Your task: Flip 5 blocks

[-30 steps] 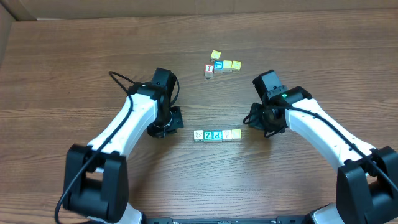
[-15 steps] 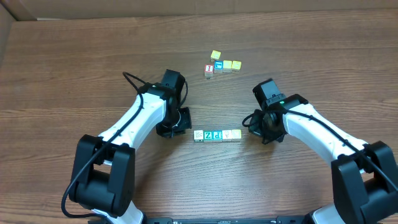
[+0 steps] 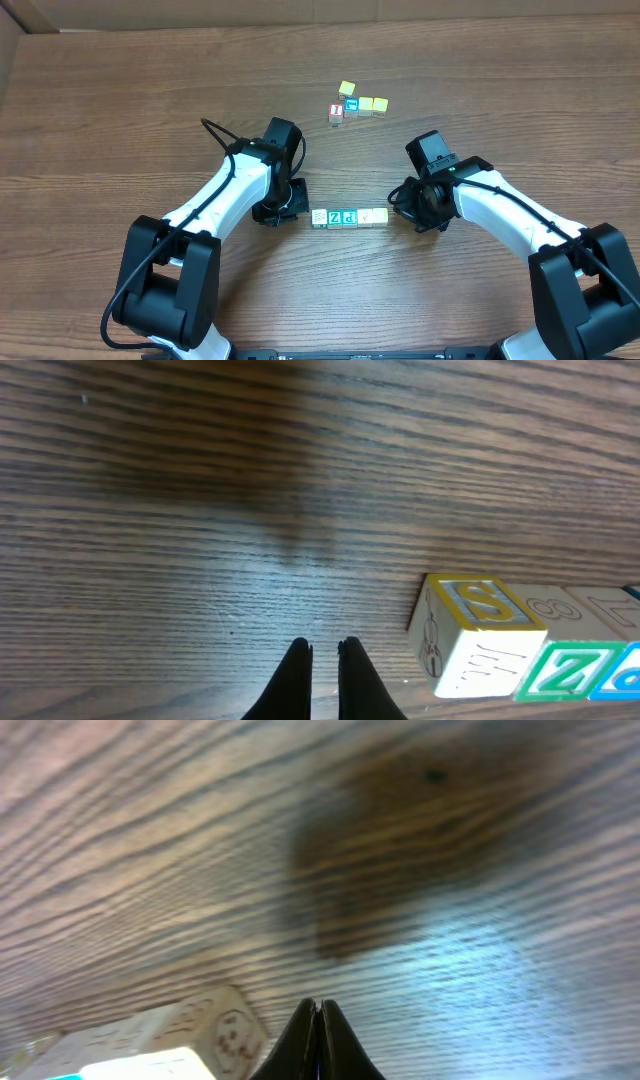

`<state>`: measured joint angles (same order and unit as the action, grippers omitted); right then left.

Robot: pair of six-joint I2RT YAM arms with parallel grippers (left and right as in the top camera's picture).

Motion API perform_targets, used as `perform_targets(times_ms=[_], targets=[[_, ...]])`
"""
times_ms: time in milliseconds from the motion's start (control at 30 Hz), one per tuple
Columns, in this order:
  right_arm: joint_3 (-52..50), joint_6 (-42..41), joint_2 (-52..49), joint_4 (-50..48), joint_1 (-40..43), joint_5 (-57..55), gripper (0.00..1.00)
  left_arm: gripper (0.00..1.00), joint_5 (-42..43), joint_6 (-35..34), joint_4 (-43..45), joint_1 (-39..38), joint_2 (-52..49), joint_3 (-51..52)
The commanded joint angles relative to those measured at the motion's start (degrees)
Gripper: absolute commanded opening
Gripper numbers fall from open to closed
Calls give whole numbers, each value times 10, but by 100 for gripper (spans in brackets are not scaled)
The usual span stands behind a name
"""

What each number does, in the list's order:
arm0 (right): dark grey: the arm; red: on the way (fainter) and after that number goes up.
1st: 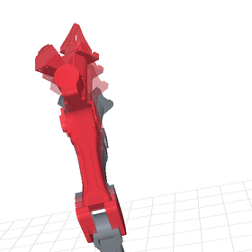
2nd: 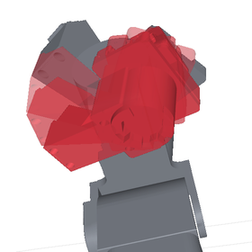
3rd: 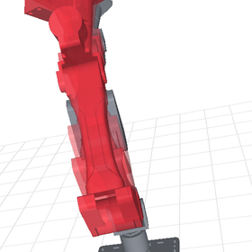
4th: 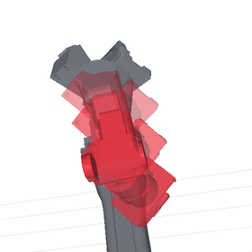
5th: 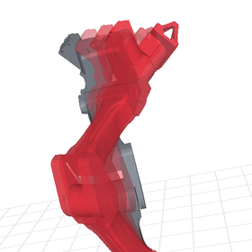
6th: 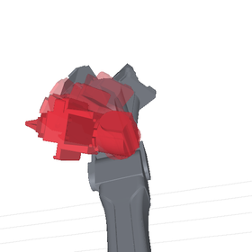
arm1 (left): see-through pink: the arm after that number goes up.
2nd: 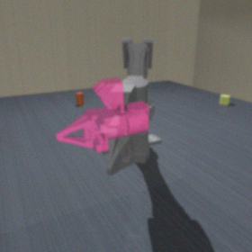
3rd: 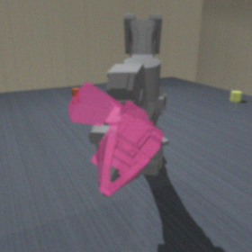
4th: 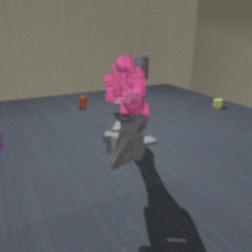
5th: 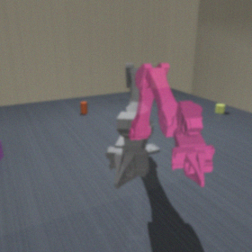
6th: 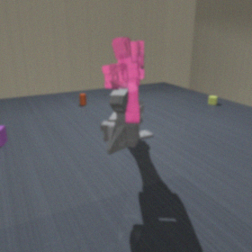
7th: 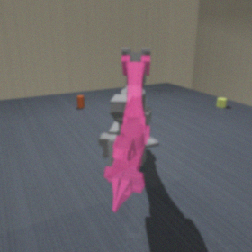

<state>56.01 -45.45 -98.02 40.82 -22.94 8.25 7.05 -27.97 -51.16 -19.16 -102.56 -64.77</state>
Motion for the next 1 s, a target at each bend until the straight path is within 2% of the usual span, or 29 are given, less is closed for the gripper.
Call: perform_targets(times_ms=[0, 233, 367, 967], targets=[[-1, -7, -2, -12, -3, 15, 4, 4, -16, -13, 2, -4, -10, 5], [-2, -6, -2, -14, -3, 13, 4, 4, -16, -12, 17, -5, -12, 7], [-3, 36, -2, -16, -7, 9, 4, 4, -12, -12, 17, -5, -12, 7], [-6, 37, -2, -24, -12, 0, 4, 4, 5, -12, 41, -8, -13, 31]])
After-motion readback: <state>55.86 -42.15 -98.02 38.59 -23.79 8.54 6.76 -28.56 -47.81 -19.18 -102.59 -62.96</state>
